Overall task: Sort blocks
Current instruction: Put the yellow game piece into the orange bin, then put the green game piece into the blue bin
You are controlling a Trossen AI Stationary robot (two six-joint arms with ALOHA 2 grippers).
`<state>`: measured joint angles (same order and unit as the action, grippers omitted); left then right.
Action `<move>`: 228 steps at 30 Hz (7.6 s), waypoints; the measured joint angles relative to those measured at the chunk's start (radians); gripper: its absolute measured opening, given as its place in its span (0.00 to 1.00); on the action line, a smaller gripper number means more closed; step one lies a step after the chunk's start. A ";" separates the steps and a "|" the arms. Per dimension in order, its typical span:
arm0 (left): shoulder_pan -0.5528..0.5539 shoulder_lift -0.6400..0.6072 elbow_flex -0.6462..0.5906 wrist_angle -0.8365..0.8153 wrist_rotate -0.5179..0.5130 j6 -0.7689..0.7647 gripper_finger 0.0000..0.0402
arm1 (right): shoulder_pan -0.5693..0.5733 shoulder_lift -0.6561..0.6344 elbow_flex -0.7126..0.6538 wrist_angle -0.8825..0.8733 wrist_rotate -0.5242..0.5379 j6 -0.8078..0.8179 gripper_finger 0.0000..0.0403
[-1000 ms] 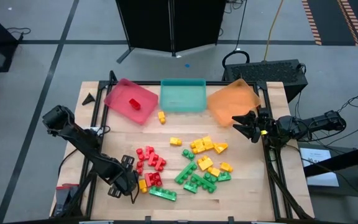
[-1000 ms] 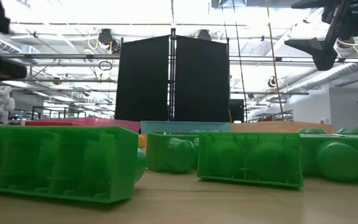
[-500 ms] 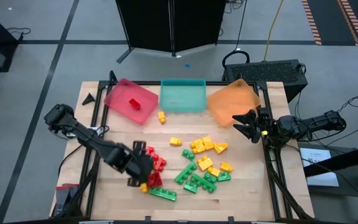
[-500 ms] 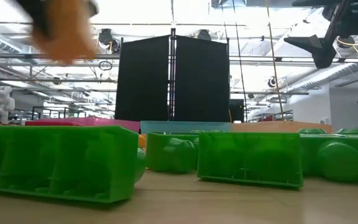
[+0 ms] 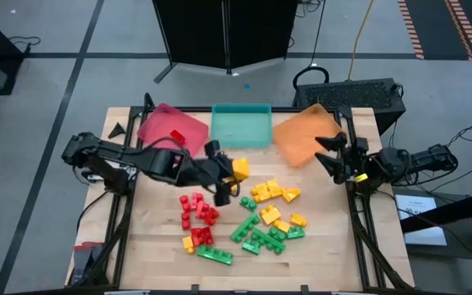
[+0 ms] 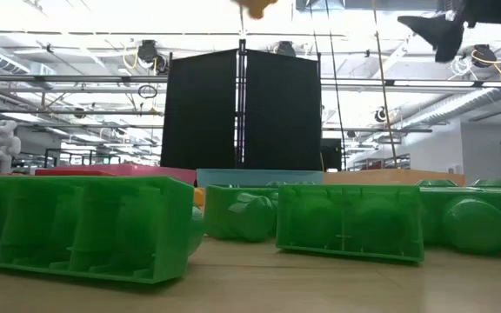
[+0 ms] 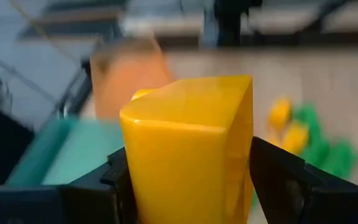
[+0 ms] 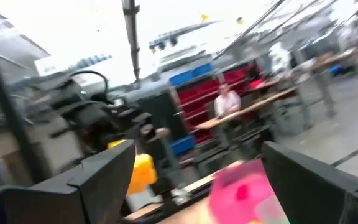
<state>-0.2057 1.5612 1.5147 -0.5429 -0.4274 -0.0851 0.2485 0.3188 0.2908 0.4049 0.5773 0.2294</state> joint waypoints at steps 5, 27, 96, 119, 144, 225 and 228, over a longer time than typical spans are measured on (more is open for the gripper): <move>0.055 0.000 0.001 0.265 0.004 0.090 0.59 | 0.000 0.106 0.149 -0.057 0.026 -0.164 0.85; 0.107 0.000 0.001 0.642 0.114 0.232 0.59 | 0.000 0.789 0.898 -0.261 -0.080 -0.519 0.85; 0.109 0.000 0.000 0.642 0.153 0.317 0.63 | -0.190 0.916 0.935 -0.266 -0.349 -0.368 0.64; 0.118 -0.013 0.002 0.288 0.098 0.215 0.96 | -0.191 0.917 0.930 -0.284 -0.337 -0.387 0.64; 0.216 -0.174 -0.102 0.183 0.077 0.143 0.96 | -0.554 0.441 0.723 -0.733 -0.218 -0.313 0.64; 0.112 0.387 -0.559 0.857 0.559 0.144 0.95 | -0.782 0.529 0.306 -0.409 -0.505 -0.059 0.78; 0.112 0.402 -0.559 0.865 0.563 0.143 0.91 | -0.782 0.529 0.306 -0.409 -0.505 -0.058 0.78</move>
<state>-0.0940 1.9635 0.9558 0.3220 0.1352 0.0582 -0.5339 0.8482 0.5972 -0.0042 0.0723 0.1711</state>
